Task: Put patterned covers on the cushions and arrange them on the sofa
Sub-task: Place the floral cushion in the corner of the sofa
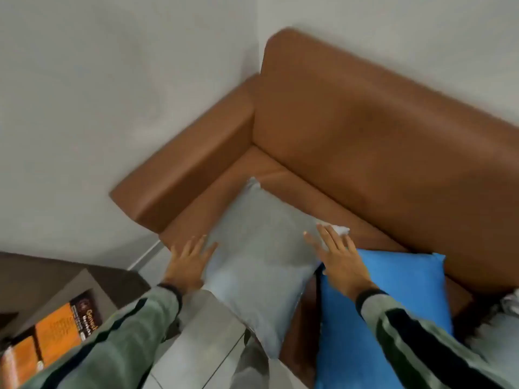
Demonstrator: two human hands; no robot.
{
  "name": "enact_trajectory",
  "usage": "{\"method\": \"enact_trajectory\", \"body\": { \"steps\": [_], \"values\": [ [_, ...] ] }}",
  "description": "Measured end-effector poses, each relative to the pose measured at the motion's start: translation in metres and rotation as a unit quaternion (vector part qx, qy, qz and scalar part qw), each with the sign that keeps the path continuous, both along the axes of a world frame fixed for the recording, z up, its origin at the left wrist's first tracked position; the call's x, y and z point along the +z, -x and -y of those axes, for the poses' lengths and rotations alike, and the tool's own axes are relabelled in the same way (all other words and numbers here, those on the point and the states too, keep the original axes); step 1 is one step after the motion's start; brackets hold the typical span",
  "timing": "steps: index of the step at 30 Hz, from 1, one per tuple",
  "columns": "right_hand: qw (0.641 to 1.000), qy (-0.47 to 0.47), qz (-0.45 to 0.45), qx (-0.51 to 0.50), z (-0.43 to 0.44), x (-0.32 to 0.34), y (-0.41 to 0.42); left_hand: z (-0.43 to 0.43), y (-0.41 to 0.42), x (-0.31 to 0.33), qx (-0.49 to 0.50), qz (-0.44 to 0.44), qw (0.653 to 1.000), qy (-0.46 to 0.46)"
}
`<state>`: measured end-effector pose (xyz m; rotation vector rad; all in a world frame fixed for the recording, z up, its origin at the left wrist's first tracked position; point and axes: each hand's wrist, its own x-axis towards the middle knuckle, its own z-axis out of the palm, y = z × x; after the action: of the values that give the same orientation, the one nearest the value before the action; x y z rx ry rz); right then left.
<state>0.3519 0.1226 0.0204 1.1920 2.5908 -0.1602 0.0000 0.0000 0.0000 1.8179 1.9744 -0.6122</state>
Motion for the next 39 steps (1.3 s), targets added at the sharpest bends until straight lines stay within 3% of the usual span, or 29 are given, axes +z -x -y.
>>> {"method": "enact_trajectory", "body": {
  "steps": [4, 9, 12, 14, 16, 19, 22, 24, 27, 31, 39],
  "values": [
    [0.999, -0.034, 0.029, 0.007, -0.001, -0.066, 0.02, 0.034, 0.033, -0.072, 0.043, -0.044, 0.997, 0.037],
    [0.999, -0.017, 0.051, 0.001, -0.024, -0.104, 0.052, 0.02, 0.035, -0.114, 0.125, 0.129, 0.983, -0.024],
    [0.993, 0.062, -0.057, -0.084, -0.042, -0.091, 0.046, 0.003, 0.039, -0.104, 0.192, 0.285, 0.938, -0.042],
    [0.956, 0.146, -0.172, -0.185, -0.059, -0.066, 0.038, -0.018, 0.049, -0.079, 0.218, 0.363, 0.905, -0.042],
    [0.906, 0.177, -0.267, -0.277, -0.075, -0.041, 0.04, -0.049, 0.067, -0.047, 0.229, 0.387, 0.889, -0.082],
    [0.834, 0.199, -0.333, -0.392, -0.1, -0.008, 0.048, -0.117, 0.095, 0.014, 0.171, 0.384, 0.889, -0.183],
    [0.777, 0.187, -0.409, -0.441, -0.127, 0.019, 0.054, -0.188, 0.115, 0.073, 0.113, 0.375, 0.884, -0.254],
    [0.746, 0.165, -0.459, -0.454, -0.143, 0.033, 0.058, -0.232, 0.119, 0.102, 0.1, 0.383, 0.896, -0.202],
    [0.71, 0.14, -0.495, -0.482, -0.163, 0.046, 0.059, -0.295, 0.114, 0.114, 0.031, 0.329, 0.931, -0.156],
    [0.703, 0.115, -0.48, -0.512, -0.183, 0.04, 0.052, -0.356, 0.089, 0.099, 0.04, 0.294, 0.945, -0.139],
    [0.74, 0.112, -0.407, -0.523, -0.225, 0.011, 0.035, -0.406, 0.059, 0.058, -0.013, 0.204, 0.966, -0.158]
  ]
}}
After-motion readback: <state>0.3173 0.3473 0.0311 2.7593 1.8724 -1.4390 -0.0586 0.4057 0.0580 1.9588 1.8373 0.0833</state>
